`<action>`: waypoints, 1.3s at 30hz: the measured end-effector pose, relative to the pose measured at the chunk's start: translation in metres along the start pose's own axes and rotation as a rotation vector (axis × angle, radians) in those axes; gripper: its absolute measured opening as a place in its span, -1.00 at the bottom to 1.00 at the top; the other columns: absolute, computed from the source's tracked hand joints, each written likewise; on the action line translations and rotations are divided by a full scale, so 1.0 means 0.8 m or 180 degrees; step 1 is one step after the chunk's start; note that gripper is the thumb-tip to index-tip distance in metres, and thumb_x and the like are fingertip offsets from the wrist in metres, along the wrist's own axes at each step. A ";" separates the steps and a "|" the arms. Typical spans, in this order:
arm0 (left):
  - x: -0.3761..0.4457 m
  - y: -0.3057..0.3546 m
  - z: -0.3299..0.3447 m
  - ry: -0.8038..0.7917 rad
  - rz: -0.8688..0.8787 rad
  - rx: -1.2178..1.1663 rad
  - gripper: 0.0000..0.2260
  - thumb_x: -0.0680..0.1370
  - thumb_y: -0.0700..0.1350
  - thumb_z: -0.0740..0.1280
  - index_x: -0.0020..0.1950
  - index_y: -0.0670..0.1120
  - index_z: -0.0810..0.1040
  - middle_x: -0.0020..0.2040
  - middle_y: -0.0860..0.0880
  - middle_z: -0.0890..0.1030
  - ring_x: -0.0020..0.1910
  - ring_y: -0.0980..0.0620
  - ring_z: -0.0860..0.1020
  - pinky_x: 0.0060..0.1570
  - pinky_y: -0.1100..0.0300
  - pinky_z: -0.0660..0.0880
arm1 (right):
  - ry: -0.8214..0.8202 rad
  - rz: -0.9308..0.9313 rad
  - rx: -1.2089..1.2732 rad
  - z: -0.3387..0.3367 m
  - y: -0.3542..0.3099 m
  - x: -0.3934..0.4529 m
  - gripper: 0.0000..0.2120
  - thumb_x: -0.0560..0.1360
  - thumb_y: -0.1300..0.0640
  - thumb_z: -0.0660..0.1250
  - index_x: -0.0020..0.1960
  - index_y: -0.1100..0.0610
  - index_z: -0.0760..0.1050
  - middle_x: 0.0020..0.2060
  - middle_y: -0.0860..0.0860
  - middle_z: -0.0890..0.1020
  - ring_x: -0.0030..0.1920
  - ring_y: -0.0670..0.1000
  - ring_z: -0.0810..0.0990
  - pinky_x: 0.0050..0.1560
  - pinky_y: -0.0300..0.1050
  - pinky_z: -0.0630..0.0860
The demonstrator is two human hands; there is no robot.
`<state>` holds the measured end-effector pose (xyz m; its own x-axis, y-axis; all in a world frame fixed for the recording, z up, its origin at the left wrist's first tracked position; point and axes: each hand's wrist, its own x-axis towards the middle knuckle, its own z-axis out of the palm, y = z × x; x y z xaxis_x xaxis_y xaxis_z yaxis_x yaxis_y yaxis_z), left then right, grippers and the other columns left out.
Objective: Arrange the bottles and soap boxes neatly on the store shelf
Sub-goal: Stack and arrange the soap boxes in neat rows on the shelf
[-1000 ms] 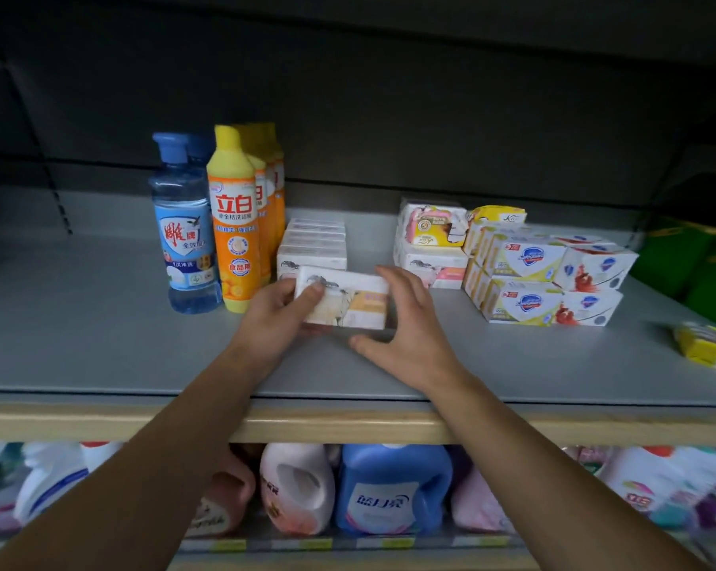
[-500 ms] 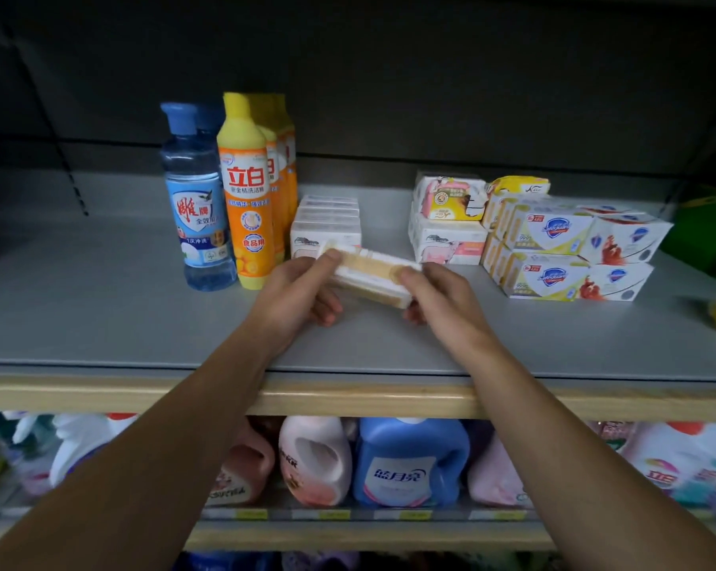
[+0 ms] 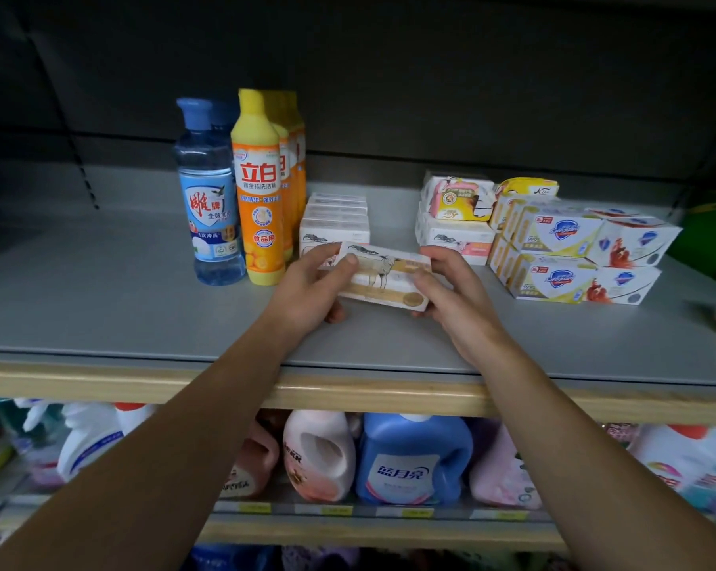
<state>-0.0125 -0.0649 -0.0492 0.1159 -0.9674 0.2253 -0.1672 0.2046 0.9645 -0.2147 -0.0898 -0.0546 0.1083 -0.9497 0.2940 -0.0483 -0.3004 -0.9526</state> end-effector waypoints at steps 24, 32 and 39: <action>0.002 0.000 -0.005 -0.0071 0.0301 -0.0520 -0.85 0.49 -0.27 0.43 -0.06 -0.03 0.69 0.25 0.04 0.56 0.29 0.01 0.50 0.33 -0.13 0.42 | -0.0421 -0.0639 -0.0624 0.004 -0.004 -0.010 -0.53 0.40 0.44 0.40 0.13 -0.02 0.41 0.30 -0.21 0.43 0.02 0.05 0.67 0.05 -0.12 0.57; -0.008 0.008 0.001 -0.0126 0.0375 -0.0248 -0.68 0.48 -0.28 0.44 0.22 -0.10 0.56 0.15 -0.05 0.61 -0.07 -0.15 0.64 -0.15 -0.03 0.65 | 0.0076 -0.0689 -0.0884 0.001 -0.003 -0.007 -0.60 0.45 0.22 0.44 0.23 -0.05 0.48 0.11 -0.16 0.61 -0.20 -0.01 0.61 -0.13 -0.22 0.53; 0.000 -0.002 0.005 0.0284 0.0555 0.0801 -0.54 0.48 -0.04 0.46 0.36 0.04 0.49 0.22 0.13 0.54 0.13 0.14 0.54 0.04 0.21 0.54 | 0.0016 -0.0408 -0.1165 0.001 0.002 -0.003 -0.87 0.52 0.09 0.38 0.05 -0.08 0.53 -0.18 -0.24 0.66 -0.16 -0.32 0.59 -0.16 -0.42 0.42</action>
<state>-0.0160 -0.0656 -0.0512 0.1477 -0.9018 0.4062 -0.4278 0.3120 0.8483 -0.2146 -0.0883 -0.0572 0.1316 -0.9026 0.4100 -0.3862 -0.4276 -0.8173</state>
